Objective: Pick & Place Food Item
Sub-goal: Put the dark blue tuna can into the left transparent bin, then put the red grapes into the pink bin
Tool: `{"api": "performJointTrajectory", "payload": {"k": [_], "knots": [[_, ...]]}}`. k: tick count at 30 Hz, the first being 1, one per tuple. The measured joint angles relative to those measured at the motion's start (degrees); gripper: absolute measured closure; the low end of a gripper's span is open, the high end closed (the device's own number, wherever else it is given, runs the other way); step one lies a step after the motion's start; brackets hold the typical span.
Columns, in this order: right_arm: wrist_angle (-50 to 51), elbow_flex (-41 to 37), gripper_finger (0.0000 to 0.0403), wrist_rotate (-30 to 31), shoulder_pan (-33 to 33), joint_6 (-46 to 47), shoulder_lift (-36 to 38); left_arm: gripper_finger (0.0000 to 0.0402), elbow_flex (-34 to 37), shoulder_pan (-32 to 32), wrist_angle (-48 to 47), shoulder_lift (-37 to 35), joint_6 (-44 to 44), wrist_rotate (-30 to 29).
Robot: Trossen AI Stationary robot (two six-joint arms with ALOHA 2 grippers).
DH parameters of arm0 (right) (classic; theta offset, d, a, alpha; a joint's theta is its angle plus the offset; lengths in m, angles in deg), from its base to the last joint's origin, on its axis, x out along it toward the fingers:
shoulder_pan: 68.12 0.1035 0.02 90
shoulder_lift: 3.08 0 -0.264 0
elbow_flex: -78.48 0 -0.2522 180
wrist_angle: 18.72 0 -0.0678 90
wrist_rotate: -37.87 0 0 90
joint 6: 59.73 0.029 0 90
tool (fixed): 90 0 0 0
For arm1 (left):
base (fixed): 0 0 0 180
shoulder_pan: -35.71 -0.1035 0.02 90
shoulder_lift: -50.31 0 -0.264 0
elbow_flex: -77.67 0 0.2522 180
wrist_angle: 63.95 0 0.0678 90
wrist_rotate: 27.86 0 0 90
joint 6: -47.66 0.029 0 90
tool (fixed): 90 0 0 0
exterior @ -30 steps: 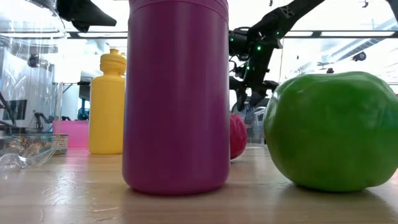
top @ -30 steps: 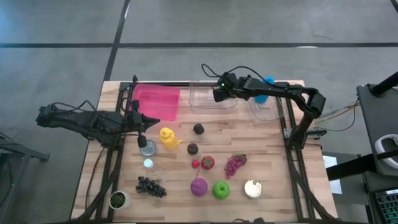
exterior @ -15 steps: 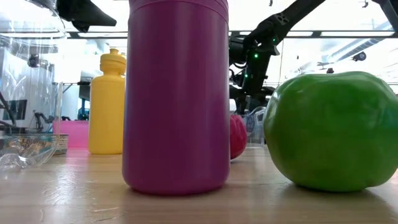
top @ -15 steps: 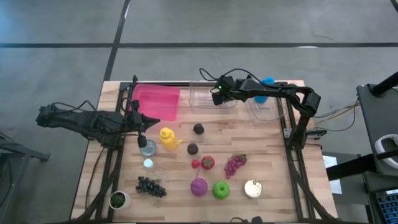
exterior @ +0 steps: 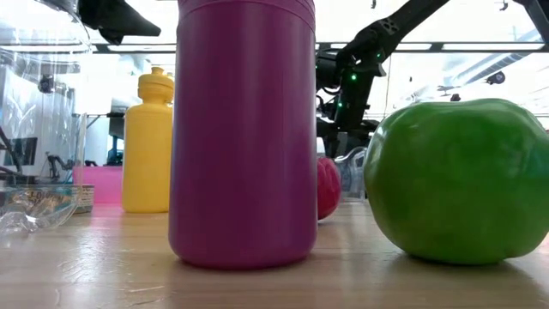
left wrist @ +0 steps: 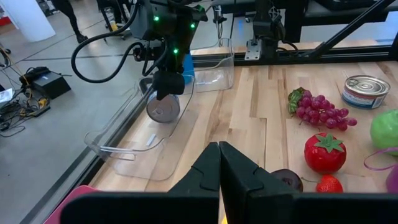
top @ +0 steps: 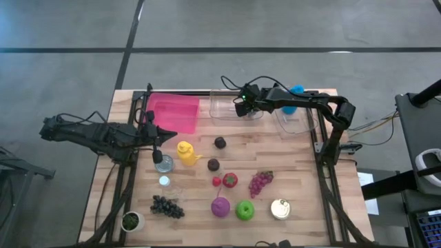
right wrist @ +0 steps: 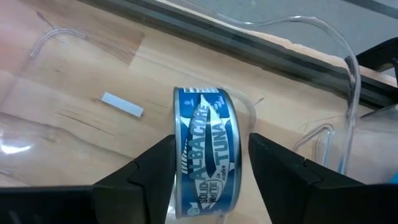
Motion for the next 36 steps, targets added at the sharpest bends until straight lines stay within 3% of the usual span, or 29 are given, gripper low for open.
{"api": "performJointTrajectory", "payload": {"k": [14,26,36], "knots": [[0.3,0.6,0.0192,0.1,0.0,0.0,1.0,0.04,0.0,0.0,0.0,0.0,0.0,0.0],[0.2,0.7,0.0192,0.5,2.6,-1.5,9.8,0.04,0.0,0.0,-0.1,0.0,0.0,0.0],[0.2,0.7,0.0193,12.3,14.5,-5.3,14.6,0.04,0.0,0.0,-0.1,0.0,0.0,0.0]]}}
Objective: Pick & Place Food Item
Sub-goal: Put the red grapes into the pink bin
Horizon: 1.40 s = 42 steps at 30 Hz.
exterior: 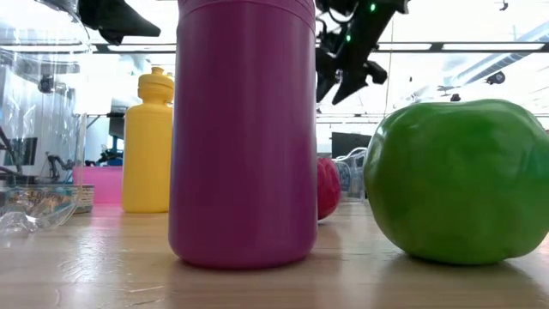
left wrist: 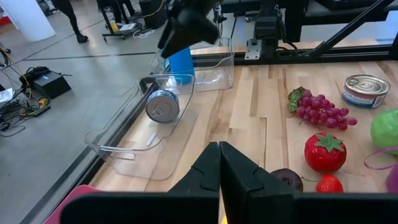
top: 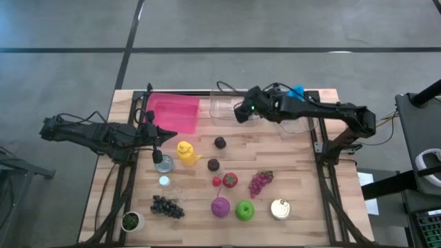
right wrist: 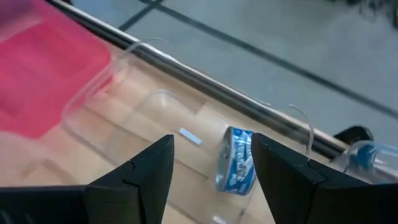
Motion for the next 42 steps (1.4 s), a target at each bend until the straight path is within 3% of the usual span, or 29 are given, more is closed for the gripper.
{"api": "performJointTrajectory", "payload": {"k": [4,24,33,42], "knots": [[0.0,0.0,0.0193,3.1,4.4,-3.0,0.9,0.04,0.0,0.0,0.0,0.0,-0.1,0.0],[-0.2,-3.8,0.0193,3.0,22.0,-9.6,8.8,0.04,0.3,0.0,-0.2,0.1,-0.2,0.1],[-0.7,-5.3,0.0193,3.0,25.6,-10.0,8.1,0.04,0.3,0.0,0.0,0.1,-0.1,0.1],[-8.6,-11.0,0.0193,2.6,26.8,-11.0,8.5,0.04,0.0,0.0,0.2,0.0,-0.1,0.1]]}}
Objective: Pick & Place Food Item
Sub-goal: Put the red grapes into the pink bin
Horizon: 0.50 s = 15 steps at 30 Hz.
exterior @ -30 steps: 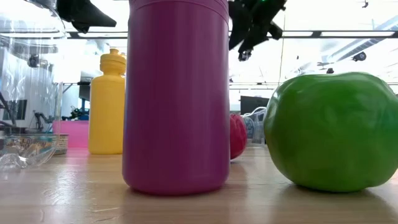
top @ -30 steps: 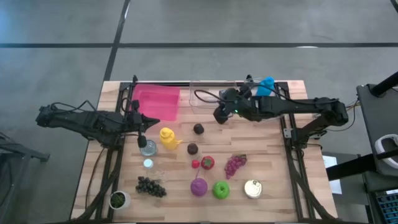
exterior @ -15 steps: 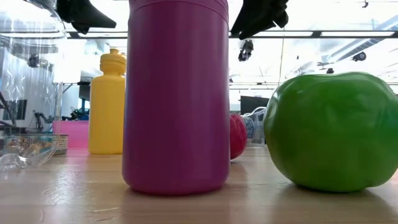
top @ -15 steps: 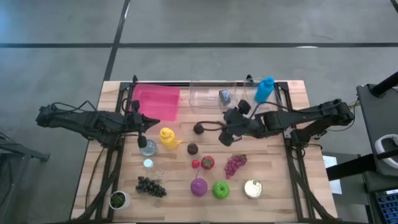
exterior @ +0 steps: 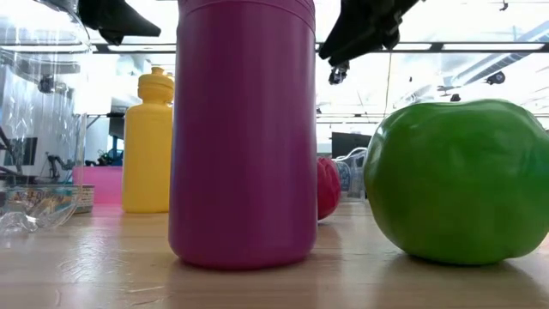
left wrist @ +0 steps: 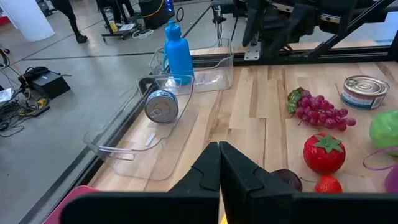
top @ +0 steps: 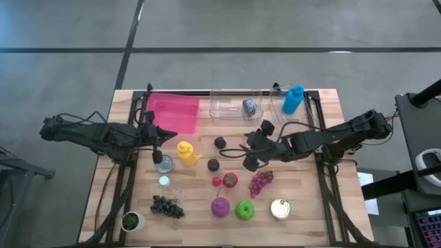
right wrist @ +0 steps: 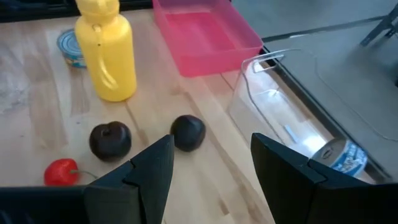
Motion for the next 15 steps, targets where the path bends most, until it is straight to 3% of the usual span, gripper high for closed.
{"api": "performJointTrajectory", "payload": {"k": [15], "knots": [[1.5,0.5,0.0193,-1.1,0.0,-1.7,0.0,0.04,-0.2,0.0,0.0,0.0,0.0,0.0]]}}
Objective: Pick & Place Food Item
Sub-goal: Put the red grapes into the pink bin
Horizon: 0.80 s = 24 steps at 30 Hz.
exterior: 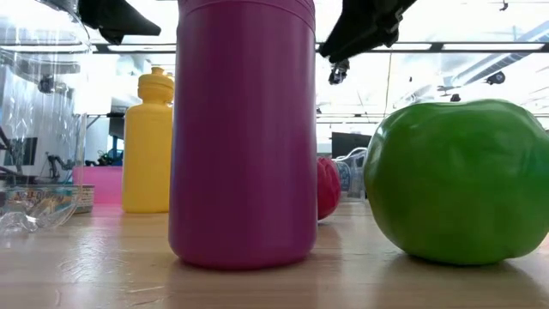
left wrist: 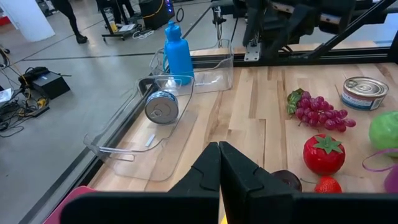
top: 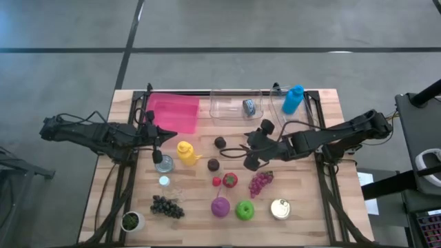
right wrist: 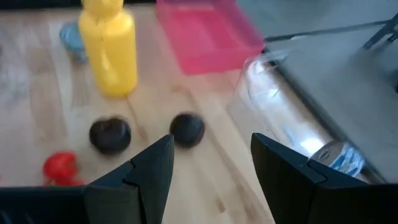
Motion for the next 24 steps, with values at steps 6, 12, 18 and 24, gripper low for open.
{"api": "performJointTrajectory", "payload": {"k": [6,12,18,24], "knots": [[-0.7,-1.7,0.0193,-12.0,-0.9,-4.0,-0.2,0.04,0.0,0.0,0.0,0.0,0.0,0.0],[-0.8,-2.7,0.0193,-15.6,-1.6,-9.4,-0.9,0.04,0.0,0.0,0.5,0.0,0.0,0.0],[1.0,-4.0,0.0193,-21.3,-1.6,-11.2,-0.8,0.04,0.2,0.0,0.8,0.0,-0.5,0.0],[3.0,-7.4,0.0193,-38.6,-1.5,-16.8,-0.8,0.04,0.3,0.0,1.2,0.0,-1.9,0.0]]}}
